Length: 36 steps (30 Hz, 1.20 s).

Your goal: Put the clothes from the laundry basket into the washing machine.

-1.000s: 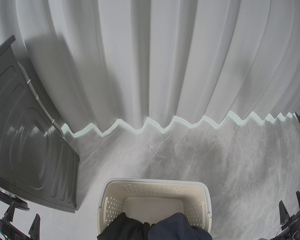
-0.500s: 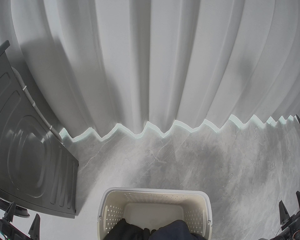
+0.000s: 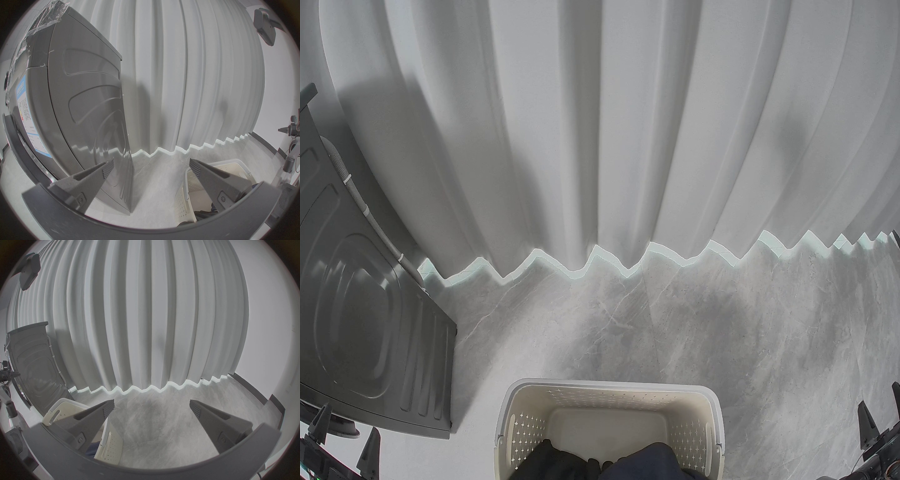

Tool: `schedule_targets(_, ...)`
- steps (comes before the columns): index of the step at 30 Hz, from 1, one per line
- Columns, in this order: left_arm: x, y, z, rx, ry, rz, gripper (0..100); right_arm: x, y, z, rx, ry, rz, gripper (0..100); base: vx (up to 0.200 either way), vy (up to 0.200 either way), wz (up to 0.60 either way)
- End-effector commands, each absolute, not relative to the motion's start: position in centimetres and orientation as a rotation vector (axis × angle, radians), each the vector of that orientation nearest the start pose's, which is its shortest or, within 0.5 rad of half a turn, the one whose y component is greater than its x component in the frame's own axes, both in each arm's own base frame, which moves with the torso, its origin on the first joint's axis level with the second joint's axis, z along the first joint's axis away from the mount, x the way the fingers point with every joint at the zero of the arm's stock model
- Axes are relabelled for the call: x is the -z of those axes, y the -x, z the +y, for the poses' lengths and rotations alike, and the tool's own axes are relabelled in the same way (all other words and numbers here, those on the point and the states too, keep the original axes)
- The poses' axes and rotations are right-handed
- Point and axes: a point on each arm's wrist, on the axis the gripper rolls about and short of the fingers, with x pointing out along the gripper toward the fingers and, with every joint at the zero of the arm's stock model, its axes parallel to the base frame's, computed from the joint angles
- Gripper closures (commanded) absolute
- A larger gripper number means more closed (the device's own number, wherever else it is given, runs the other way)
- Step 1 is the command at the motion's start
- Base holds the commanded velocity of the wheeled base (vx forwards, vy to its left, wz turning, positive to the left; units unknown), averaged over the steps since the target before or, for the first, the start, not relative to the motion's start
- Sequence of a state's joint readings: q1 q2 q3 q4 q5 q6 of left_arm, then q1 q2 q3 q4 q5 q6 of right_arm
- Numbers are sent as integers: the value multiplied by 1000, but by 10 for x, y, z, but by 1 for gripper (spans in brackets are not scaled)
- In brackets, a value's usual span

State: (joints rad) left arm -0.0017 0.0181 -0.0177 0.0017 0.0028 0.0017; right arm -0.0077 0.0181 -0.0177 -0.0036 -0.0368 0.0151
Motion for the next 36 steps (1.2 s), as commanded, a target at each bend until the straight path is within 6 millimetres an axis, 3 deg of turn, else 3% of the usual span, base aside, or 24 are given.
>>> schedule_targets(1, -76, 23, 0, -2, -3, 2, 0, -76, 22, -1, 45, -15, 4, 0, 0, 0, 0)
schedule_targets(9, -75, 23, 0, 0, -2, 3, 0, -76, 22, -1, 45, -15, 6, 0, 0, 0, 0)
schedule_targets(36, -76, 23, 0, 0, -2, 2, 0, -76, 22, -1, 45, -15, 6, 0, -200, 0, 0)
